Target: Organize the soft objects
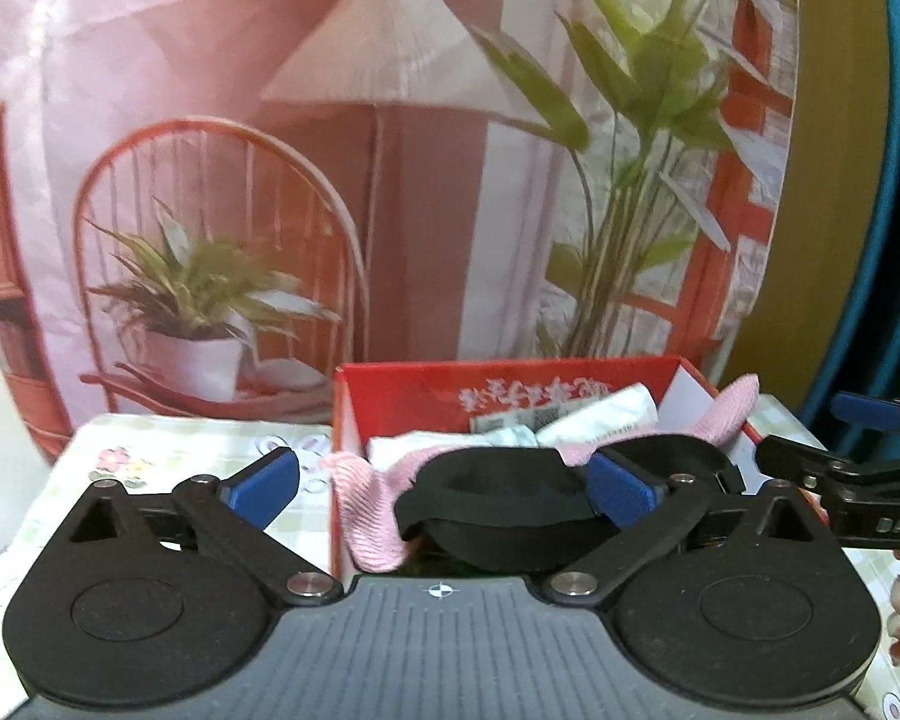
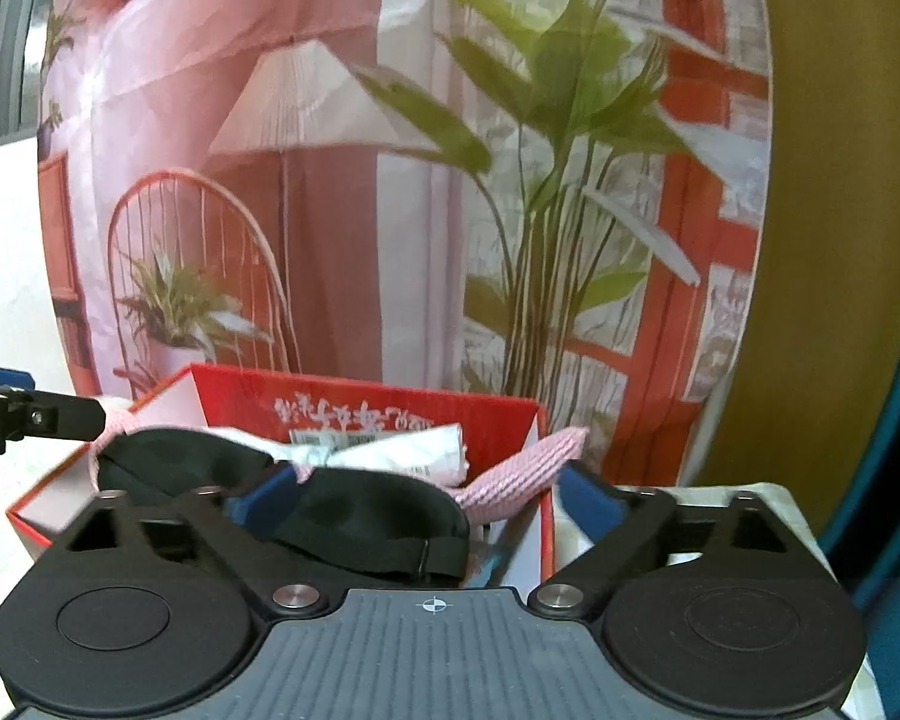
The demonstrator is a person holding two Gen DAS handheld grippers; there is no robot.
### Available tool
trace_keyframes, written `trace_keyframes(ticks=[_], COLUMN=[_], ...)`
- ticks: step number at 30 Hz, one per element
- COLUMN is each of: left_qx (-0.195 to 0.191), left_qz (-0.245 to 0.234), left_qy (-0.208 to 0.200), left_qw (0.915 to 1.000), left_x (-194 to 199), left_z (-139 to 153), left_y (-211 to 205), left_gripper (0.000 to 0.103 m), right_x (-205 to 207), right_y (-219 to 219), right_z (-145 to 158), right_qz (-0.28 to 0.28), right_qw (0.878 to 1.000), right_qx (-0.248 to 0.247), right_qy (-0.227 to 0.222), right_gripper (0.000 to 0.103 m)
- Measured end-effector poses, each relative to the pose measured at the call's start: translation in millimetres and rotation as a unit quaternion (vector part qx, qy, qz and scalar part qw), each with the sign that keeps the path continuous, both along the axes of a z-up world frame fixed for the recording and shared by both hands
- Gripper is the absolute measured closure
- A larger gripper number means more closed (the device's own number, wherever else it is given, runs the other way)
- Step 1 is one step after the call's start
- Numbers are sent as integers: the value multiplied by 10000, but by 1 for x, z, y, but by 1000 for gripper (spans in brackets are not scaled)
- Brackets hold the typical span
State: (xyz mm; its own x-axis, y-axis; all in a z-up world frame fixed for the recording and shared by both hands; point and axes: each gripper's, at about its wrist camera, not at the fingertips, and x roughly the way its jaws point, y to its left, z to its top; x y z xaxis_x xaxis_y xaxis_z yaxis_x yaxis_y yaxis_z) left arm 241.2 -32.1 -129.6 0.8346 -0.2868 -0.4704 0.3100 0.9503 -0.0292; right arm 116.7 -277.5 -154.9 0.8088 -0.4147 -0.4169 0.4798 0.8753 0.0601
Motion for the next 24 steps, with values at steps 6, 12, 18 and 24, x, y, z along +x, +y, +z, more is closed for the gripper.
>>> trace_keyframes(ticks=[6,12,18,24], left_qx=[100,314,258,164], left_qz=[485,457,513,413], left_qy=[-135,-279,-664,-879], left_qw=[9987,9981,9961,9951], left_x=[-15,-37,-75,-113], left_z=[17,35,61,97], left_y=[6,8,17,26], left_gripper=[0,0,0,0], right_x=[-12,-30,-49,-74], right_y=[10,23,40,63], right_z=[18,37,59,90], right_qz=[-84,-217,-432,-489], right_qw=[9999,9994,9985,9976], right_qx=[-6,-15,120,134], right_qy=[-131,-286,-322,-462], right_gripper=[0,0,0,0])
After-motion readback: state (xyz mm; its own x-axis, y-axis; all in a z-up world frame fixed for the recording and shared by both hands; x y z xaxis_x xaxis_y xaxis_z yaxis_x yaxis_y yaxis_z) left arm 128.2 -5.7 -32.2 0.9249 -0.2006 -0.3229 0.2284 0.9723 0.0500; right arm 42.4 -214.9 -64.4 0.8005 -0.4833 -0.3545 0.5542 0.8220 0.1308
